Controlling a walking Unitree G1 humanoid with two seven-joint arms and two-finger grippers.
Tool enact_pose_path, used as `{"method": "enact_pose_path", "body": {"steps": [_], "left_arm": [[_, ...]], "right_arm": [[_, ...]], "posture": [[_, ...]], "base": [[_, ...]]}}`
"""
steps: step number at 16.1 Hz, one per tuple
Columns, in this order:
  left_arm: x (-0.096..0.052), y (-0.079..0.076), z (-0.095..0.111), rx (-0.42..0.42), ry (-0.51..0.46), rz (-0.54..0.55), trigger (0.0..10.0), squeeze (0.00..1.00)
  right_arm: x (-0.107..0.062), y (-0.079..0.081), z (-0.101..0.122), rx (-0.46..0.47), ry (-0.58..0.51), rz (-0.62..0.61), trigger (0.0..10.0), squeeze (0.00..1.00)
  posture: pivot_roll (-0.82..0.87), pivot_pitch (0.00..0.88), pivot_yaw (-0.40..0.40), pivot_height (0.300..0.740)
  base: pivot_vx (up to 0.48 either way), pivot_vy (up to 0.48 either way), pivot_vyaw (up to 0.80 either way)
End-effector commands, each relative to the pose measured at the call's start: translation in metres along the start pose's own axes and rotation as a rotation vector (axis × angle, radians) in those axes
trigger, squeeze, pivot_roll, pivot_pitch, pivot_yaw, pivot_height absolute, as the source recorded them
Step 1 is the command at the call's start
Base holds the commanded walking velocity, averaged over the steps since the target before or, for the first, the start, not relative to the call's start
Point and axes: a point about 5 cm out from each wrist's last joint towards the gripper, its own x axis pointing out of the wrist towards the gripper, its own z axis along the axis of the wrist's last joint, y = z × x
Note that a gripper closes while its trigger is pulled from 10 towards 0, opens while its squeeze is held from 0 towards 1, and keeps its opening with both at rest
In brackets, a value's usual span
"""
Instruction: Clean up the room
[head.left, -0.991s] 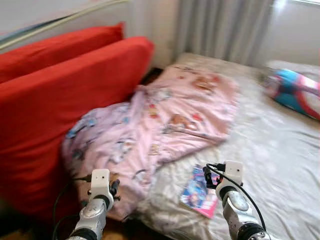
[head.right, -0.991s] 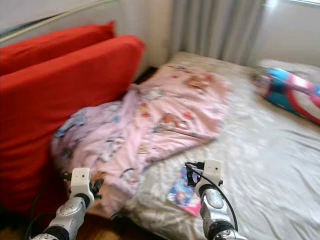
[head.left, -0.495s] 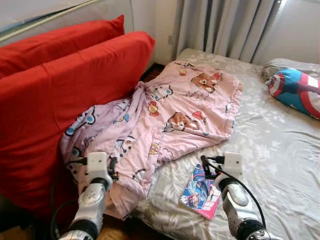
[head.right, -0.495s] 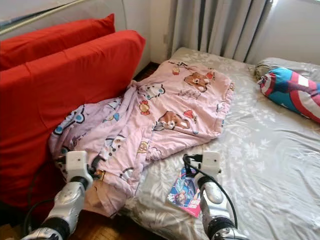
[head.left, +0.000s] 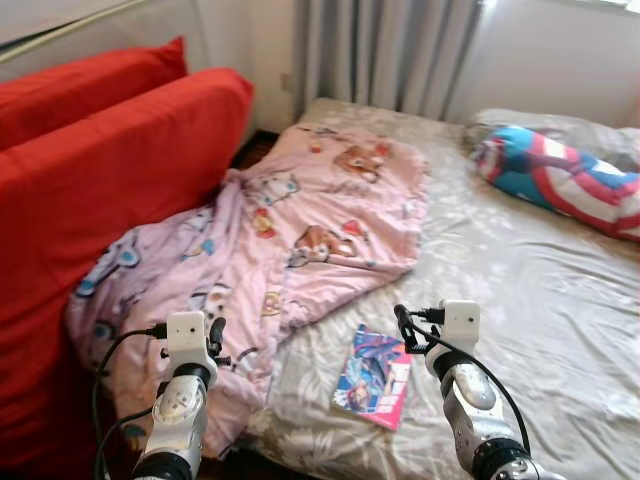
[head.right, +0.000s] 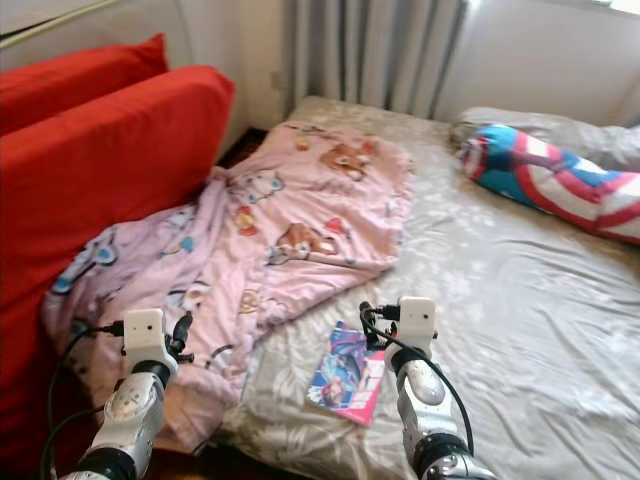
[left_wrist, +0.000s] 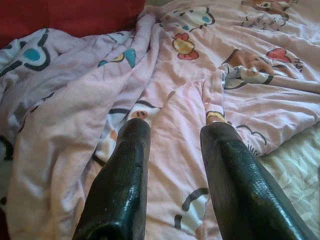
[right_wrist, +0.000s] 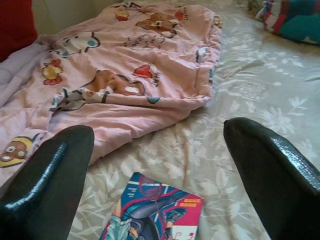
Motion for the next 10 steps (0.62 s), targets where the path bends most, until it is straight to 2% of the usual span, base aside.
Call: {"method": "enact_pose_path", "body": {"steps": [1,7,10], "left_arm": [[0.001,-0.001,0.002,-0.005,-0.001,0.004,10.0,0.0],[0.007,-0.003,0.016,-0.022,-0.056,0.004,10.0,0.0],[0.006,0.003,0.028,-0.029,-0.13,0.034,10.0,0.0]], "right_arm": [[0.002,0.003,0.007,-0.017,-0.034,0.01,10.0,0.0],[0.009,-0.002,0.027,-0.012,-0.124,-0.049,10.0,0.0],[0.01,-0.001,0.038,-0.05,-0.19,-0.03,10.0,0.0]], "posture": [[-0.12,0.04,-0.052,0.74],[-0.12,0.065,-0.045,0.74],[-0.12,0.066,-0.044,0.74]], "base": [[0.0,0.0,-0.53],[0.0,0.0,0.0],[0.0,0.0,0.0]]}}
